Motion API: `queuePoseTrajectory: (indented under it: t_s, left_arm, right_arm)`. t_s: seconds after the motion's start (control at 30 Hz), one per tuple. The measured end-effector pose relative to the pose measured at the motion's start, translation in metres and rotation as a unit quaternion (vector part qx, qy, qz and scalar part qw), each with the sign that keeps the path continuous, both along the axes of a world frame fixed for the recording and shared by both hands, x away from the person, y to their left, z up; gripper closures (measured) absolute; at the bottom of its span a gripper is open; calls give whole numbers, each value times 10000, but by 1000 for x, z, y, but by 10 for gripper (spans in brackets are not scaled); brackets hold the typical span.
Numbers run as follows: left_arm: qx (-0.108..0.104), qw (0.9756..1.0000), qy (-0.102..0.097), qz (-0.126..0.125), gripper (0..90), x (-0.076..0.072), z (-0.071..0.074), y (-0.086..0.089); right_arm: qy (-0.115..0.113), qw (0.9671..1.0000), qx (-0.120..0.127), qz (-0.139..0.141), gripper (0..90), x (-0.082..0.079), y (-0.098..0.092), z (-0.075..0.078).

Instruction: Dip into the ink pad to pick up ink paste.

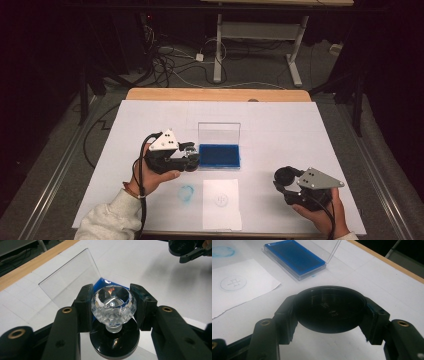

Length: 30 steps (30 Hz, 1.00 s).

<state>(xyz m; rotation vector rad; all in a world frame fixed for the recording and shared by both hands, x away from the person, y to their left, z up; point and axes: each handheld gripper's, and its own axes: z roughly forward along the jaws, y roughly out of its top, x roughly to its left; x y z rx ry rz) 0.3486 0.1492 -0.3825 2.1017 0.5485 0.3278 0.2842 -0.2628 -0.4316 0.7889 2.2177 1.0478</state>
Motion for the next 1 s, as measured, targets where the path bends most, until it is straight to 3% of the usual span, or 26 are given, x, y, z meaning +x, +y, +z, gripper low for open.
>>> queuePoseTrajectory:
  t_s: [0.2, 0.5, 0.73, 1.0]
  left_arm:
    - [21, 10000, -46, 6, 549, 0, 1, -2]
    - [23, 9998, -128, -123, 549, 11, 11, -24]
    - [51, 9995, -138, -288, 549, 26, 18, -46]
    - [168, 9995, -13, -249, 548, 45, 10, -62]
  right_arm:
    - [10, 10000, -23, 26, 384, 0, 1, -2]
    - [45, 10000, -11, -9, 384, 0, 0, -3]
    - [104, 9999, -77, 25, 384, 3, 4, -7]
    - [145, 9998, -99, 16, 384, 3, 2, -8]
